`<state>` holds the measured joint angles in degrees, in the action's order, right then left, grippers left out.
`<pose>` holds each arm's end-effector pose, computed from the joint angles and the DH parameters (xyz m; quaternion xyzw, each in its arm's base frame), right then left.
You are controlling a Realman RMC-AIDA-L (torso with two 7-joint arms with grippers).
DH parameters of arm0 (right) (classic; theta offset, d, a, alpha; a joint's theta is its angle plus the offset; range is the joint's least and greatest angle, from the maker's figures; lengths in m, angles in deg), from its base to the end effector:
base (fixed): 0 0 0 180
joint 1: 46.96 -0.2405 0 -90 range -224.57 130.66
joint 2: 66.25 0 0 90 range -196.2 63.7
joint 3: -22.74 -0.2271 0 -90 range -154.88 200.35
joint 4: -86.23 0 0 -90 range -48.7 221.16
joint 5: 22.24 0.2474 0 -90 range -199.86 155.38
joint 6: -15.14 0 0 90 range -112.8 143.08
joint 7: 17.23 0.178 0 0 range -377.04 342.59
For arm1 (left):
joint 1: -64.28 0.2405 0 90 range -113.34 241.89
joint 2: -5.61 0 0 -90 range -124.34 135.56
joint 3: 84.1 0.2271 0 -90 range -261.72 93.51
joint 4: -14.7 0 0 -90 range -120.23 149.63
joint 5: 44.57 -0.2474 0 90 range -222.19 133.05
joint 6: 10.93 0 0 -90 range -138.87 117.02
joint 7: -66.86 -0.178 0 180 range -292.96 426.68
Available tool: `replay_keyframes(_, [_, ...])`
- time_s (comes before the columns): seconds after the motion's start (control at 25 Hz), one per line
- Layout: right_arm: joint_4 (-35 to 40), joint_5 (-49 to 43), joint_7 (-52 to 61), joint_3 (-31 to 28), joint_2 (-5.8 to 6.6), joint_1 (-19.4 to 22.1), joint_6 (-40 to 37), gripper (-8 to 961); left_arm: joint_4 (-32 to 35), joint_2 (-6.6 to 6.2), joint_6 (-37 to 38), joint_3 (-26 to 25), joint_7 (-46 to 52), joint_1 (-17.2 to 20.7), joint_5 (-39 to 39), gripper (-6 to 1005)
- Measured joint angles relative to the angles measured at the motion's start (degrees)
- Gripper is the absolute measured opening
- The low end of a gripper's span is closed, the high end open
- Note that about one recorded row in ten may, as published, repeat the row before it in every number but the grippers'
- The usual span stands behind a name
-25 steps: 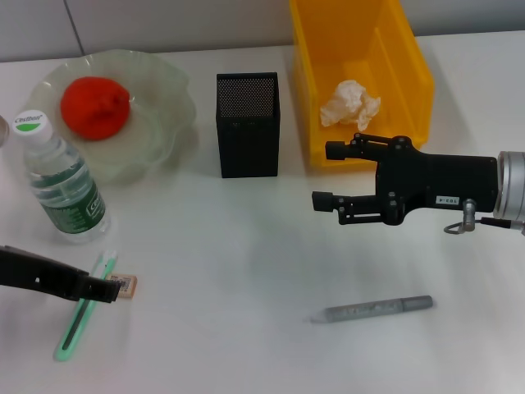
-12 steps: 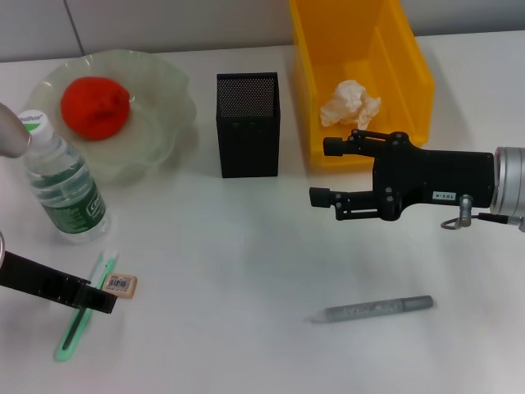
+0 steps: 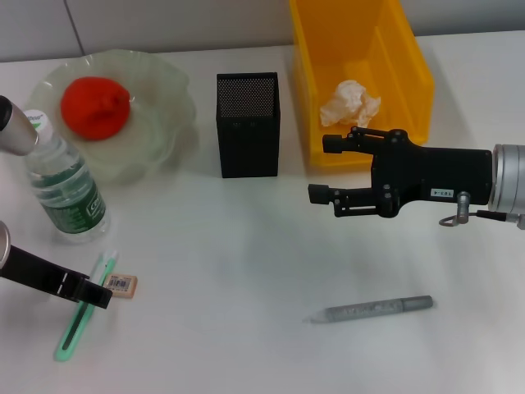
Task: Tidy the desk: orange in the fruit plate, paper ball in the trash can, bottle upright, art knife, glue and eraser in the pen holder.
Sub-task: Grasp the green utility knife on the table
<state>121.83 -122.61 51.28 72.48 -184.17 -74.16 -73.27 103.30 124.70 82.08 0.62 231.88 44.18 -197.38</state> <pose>0.2374 0.3529 -0.0196 -0.9382 0.1349 0.2834 0.1456 -0.2111 0.3334 -0.0014 -0.8259 -0.4846 0.1957 0.2113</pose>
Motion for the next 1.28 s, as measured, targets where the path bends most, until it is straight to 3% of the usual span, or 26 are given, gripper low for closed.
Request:
replay_keyframes(0.48, [-0.2,0.0,0.0,0.0,0.08,0.1,0.6,841,2.1,0.0,0.7,6.1,0.0,-0.4,-1.1,738])
replay_keyframes(1.28, [-1.0,0.0,-0.2,0.1,0.24,0.0,0.2,840,0.0,0.09,0.1,3.3,0.1,-0.5,-1.6,687])
